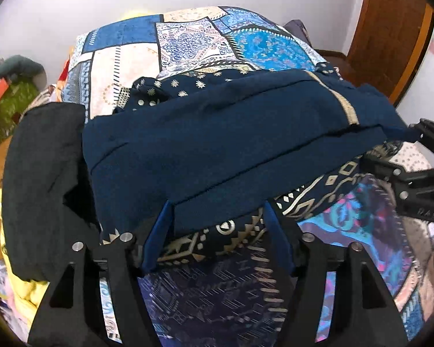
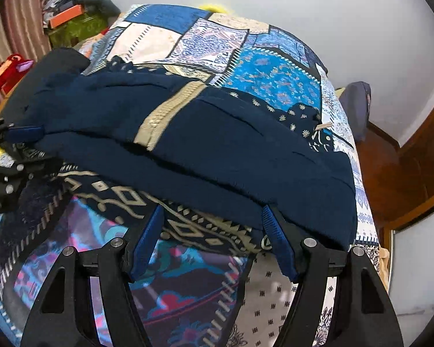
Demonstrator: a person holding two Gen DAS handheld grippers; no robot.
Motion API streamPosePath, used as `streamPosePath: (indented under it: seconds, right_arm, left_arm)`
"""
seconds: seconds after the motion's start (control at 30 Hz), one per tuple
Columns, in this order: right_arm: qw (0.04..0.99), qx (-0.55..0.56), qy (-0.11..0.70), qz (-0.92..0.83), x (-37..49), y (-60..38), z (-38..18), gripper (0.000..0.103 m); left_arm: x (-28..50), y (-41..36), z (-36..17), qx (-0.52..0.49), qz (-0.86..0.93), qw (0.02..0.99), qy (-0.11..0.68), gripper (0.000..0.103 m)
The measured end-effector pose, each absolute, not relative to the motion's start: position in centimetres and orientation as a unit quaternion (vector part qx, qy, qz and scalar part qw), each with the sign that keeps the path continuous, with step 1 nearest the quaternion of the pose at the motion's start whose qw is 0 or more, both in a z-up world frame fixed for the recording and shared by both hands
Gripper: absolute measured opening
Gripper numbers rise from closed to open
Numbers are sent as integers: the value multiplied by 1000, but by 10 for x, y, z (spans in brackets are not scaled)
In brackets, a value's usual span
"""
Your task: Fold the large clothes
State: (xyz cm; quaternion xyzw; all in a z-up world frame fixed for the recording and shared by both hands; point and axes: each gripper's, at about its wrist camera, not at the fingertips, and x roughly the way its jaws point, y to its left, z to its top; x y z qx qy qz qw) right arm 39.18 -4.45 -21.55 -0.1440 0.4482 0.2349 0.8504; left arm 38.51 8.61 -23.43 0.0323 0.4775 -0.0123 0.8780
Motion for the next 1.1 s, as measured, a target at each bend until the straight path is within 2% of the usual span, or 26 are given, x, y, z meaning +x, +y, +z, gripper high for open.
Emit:
streamPosePath:
  seconds: [0.2, 0.5, 0.67, 0.77, 0.87, 1.1]
  right_arm:
    - [864, -101, 439, 225, 413, -53, -203, 67]
    - [869, -142, 435, 189, 483, -27, -189, 64]
    - [910, -112, 381, 122, 511, -34, -143, 67]
    - [922, -64, 359, 133, 510, -49, -116, 67]
    - [919, -48, 360, 156, 502, -55, -111, 67]
    - [875, -14, 420, 240, 477, -46, -146, 67]
  left_arm:
    - [401, 94, -220, 35, -13, 884, 466, 67]
    - [470, 113, -199, 85, 26, 887, 452, 72]
    - [518, 166, -170, 9, 88, 891, 445, 72]
    - [518, 197, -147, -49, 114, 900, 418, 72]
    - [507, 206, -139, -62, 103, 903, 411, 72]
    - [478, 181, -160, -39, 51, 897, 438, 72]
